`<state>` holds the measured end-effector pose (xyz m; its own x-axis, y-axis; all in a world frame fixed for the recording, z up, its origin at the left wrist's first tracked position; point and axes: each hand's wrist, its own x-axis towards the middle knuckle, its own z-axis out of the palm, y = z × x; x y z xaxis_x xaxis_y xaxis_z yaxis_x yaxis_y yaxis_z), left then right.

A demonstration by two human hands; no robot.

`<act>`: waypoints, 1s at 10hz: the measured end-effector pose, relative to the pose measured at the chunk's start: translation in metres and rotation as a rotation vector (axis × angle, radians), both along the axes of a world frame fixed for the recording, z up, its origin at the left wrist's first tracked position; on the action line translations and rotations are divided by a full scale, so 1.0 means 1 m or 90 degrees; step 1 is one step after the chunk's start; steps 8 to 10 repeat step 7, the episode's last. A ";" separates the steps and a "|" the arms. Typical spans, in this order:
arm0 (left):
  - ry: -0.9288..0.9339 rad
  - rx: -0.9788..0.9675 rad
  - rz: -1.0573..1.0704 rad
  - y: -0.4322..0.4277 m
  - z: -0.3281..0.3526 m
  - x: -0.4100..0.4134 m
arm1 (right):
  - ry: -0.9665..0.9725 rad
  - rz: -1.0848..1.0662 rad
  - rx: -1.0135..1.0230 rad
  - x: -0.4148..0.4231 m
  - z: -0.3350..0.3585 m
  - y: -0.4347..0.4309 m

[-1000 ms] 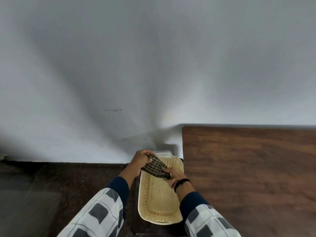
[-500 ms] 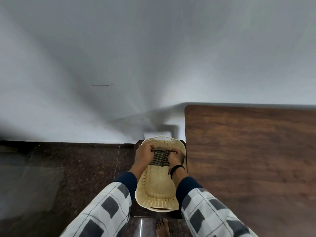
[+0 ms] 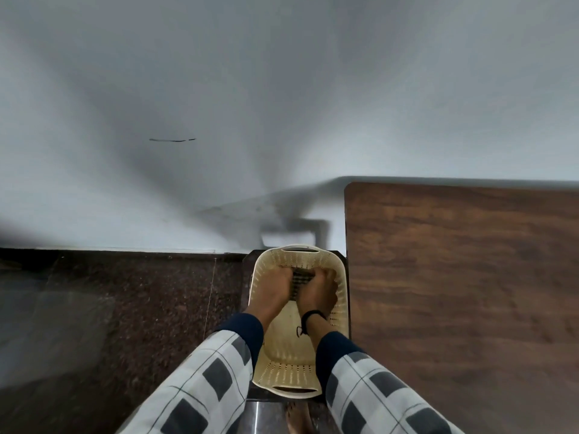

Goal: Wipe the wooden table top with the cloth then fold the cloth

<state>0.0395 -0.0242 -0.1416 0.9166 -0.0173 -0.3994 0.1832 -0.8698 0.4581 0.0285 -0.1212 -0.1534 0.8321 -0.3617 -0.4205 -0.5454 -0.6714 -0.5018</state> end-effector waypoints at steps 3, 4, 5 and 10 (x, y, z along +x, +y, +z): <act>0.225 0.154 -0.251 0.002 -0.024 -0.002 | 0.176 0.181 0.024 -0.005 -0.015 -0.006; 0.234 0.101 -0.229 -0.001 0.004 0.003 | 0.153 0.200 0.046 -0.001 0.004 -0.006; 0.200 0.031 -0.209 0.003 0.054 0.013 | 0.097 0.210 0.104 0.010 0.041 -0.008; -0.009 0.054 -0.194 0.016 0.170 0.038 | -0.092 0.196 0.114 0.040 0.145 -0.036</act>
